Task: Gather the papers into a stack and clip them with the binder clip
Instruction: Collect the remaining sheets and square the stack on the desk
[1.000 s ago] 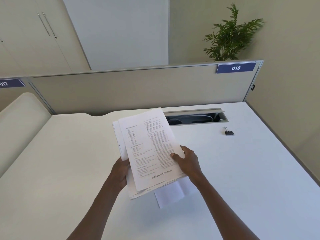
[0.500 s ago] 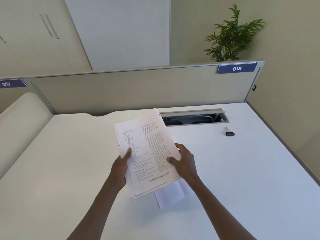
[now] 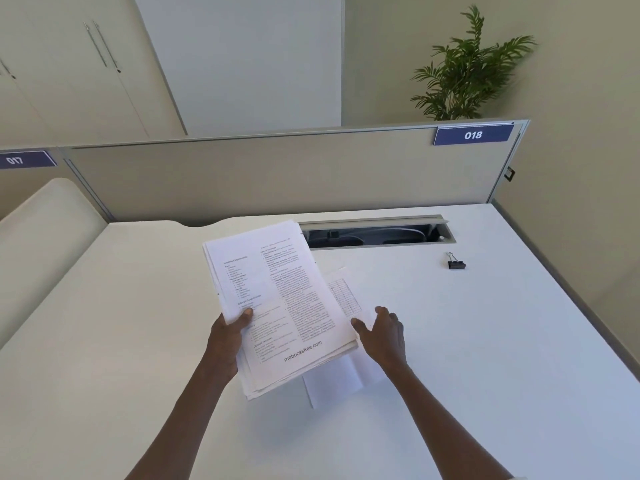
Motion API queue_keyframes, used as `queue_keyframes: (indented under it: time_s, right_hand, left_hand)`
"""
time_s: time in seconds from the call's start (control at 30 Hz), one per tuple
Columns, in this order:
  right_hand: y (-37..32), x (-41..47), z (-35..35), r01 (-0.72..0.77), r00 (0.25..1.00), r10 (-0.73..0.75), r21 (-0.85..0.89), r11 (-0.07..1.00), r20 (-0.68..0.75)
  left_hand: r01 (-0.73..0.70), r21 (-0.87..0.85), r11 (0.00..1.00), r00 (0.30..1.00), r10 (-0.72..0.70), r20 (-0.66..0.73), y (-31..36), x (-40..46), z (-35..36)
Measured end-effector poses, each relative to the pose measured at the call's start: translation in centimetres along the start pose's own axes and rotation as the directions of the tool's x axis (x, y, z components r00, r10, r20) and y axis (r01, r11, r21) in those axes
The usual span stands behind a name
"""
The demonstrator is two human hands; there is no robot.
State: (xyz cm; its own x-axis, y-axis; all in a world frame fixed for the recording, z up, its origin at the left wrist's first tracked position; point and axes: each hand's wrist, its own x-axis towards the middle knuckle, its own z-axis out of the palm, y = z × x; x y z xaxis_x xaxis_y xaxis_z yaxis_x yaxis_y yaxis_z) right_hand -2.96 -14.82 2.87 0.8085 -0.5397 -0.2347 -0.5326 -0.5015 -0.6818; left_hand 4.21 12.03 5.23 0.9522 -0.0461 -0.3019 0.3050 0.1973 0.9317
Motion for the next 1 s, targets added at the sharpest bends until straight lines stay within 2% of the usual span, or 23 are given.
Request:
queue_keyframes:
  time_s: [0.1,0.2,0.33,0.53,0.7,0.83,1.0]
  right_hand:
    - [1.6,-0.3,0.6,-0.02,1.0,0.017,-0.279,0.96,-0.014]
    - [2.3,-0.7,1.5,-0.024,1.0,0.013,-0.433,0.901,-0.028]
    - [2.6,-1.4,2.6,-0.057,0.998,0.037,-0.541,0.839,-0.049]
    - [2.0,-0.7,3.1,-0.104,0.994,0.071,-0.58,0.808,-0.08]
    - [1.4,0.3,3.5,-0.155,0.987,0.158,-0.526,0.836,-0.04]
    - [1.4,0.3,3.2,-0.196,0.978,0.21,-0.354,0.914,0.0]
    - [0.9,-0.5,2.4,-0.167,0.981,0.156,-0.088,0.982,-0.117]
  left_hand:
    - [0.004,-0.02,1.0,0.999,-0.004,-0.032,-0.4,-0.3,-0.9]
    - [0.012,-0.031,0.999,0.999,-0.013,-0.04,-0.7,-0.4,-1.5]
    - [0.007,-0.037,0.999,0.999,-0.008,-0.031,-0.7,-0.7,-2.2]
    - [0.007,-0.038,0.999,1.0,-0.006,0.017,-0.3,-0.6,-3.8]
    - [0.022,-0.047,0.999,1.0,-0.022,0.003,0.3,0.1,-5.6]
    - [0.035,-0.044,0.998,0.999,-0.035,0.013,0.6,0.5,-7.1]
    - [0.044,-0.04,0.998,0.999,-0.043,0.006,0.6,1.4,-8.3]
